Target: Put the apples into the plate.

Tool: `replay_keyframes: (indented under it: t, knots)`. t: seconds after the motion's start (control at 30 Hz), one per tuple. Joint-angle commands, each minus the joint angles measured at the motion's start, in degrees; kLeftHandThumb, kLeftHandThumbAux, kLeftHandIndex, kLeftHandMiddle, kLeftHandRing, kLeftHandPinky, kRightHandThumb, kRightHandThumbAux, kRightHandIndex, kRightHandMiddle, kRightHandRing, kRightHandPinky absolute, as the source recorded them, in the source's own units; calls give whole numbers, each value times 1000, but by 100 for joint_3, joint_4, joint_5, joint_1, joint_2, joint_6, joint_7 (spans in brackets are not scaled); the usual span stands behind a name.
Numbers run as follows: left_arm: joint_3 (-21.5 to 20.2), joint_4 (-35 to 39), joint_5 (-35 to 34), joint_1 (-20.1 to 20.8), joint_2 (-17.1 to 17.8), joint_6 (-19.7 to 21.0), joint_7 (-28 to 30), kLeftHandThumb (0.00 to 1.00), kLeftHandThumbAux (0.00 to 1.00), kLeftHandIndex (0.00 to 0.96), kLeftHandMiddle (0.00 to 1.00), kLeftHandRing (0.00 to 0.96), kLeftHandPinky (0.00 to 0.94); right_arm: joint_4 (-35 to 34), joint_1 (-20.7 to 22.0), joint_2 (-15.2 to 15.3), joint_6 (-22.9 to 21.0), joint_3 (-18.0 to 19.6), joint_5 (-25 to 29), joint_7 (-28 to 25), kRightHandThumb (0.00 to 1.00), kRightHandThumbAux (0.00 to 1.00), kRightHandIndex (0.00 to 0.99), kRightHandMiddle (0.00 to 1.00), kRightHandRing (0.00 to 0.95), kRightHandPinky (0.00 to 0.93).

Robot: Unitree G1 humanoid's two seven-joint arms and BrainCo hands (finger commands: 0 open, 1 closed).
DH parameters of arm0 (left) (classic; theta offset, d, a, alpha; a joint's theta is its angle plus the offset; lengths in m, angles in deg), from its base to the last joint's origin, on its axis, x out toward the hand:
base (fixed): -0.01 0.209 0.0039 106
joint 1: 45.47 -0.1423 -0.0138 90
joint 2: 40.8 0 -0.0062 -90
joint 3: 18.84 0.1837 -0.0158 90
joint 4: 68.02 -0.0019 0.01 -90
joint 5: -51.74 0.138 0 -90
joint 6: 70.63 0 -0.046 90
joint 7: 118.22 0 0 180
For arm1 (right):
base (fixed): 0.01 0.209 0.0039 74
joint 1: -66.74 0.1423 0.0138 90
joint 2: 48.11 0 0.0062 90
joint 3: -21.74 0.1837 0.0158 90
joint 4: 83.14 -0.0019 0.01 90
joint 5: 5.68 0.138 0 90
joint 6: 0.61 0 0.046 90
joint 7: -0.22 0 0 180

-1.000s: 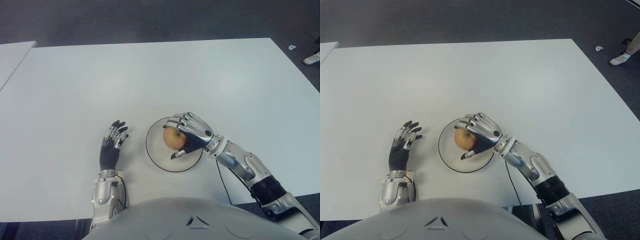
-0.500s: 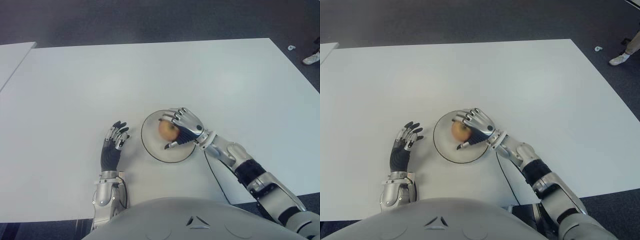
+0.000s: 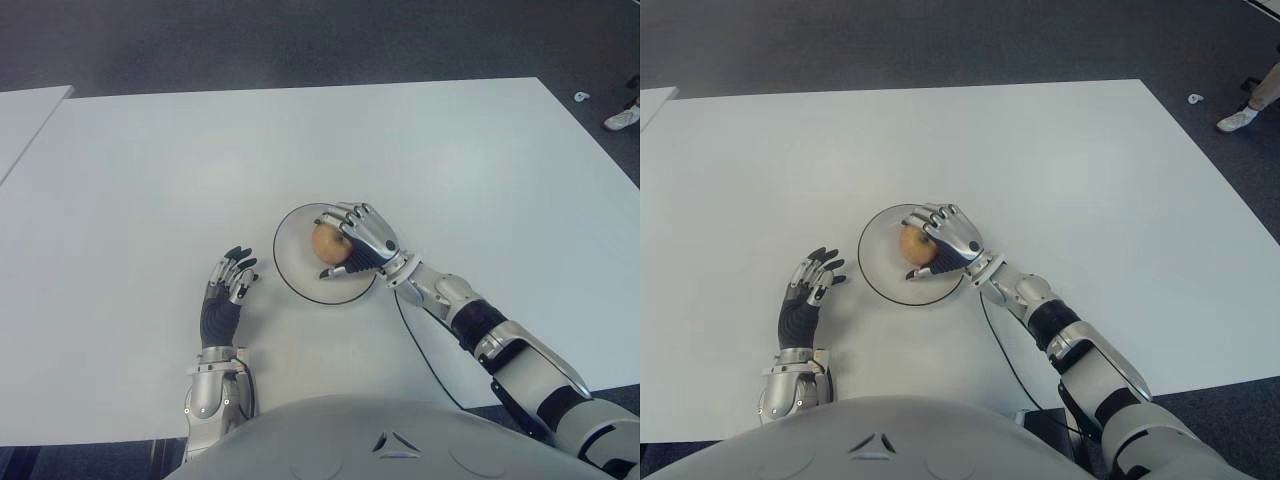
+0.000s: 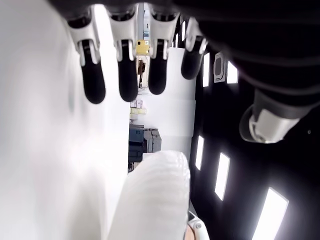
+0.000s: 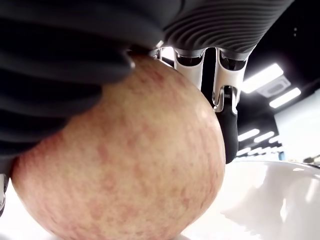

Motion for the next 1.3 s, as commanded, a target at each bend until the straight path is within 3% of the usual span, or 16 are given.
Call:
replay_keyframes:
  t: [0.03,0.1,0.2,0.37,0.63,0.77,0.9,1.07,1.17,1.3]
  knots:
    - [69,-45,-69,-42,44,96,136,287,505,184,223,268,339,960,-605,-60,-286,-581,-294,-315,856,675,401,539,837,810]
    - [70,-29,-80,-50,42,112,140,296,510,183,227,274,344,908,-587,-38,-212,-529,-146,-460,856,675,401,533,821,795]
    - [77,-15,-93,-62,29,125,141,300,509,180,228,274,333,182,-690,231,-50,-354,240,-1027,855,676,401,525,797,768]
    - [74,2,-29,-58,-15,187,54,301,504,173,228,274,327,-141,-774,360,143,-264,662,-1458,855,673,410,531,738,696]
    - [62,-81,137,17,-46,106,-30,283,484,165,217,256,304,-134,-813,403,363,-282,884,-1574,836,676,396,539,581,487]
    - [56,-115,177,41,-48,49,-29,280,494,165,215,251,307,-277,-864,463,494,-266,871,-1472,828,681,401,488,443,364]
    - [29,-242,167,118,-27,-20,8,272,504,166,213,246,302,-691,-993,593,635,-152,978,-1542,717,704,413,434,377,312]
    - [23,-356,148,185,-7,-81,41,259,506,166,213,247,302,-1132,-1130,705,780,47,1203,-1725,690,710,412,394,339,287]
    - [18,-412,134,225,-12,-68,47,258,506,166,218,254,307,-1158,-1177,688,834,134,1297,-1810,535,554,288,359,307,256]
    - [18,-486,143,275,-12,-73,46,256,499,167,223,259,308,-1211,-1225,692,859,230,1350,-1952,412,451,171,263,212,171]
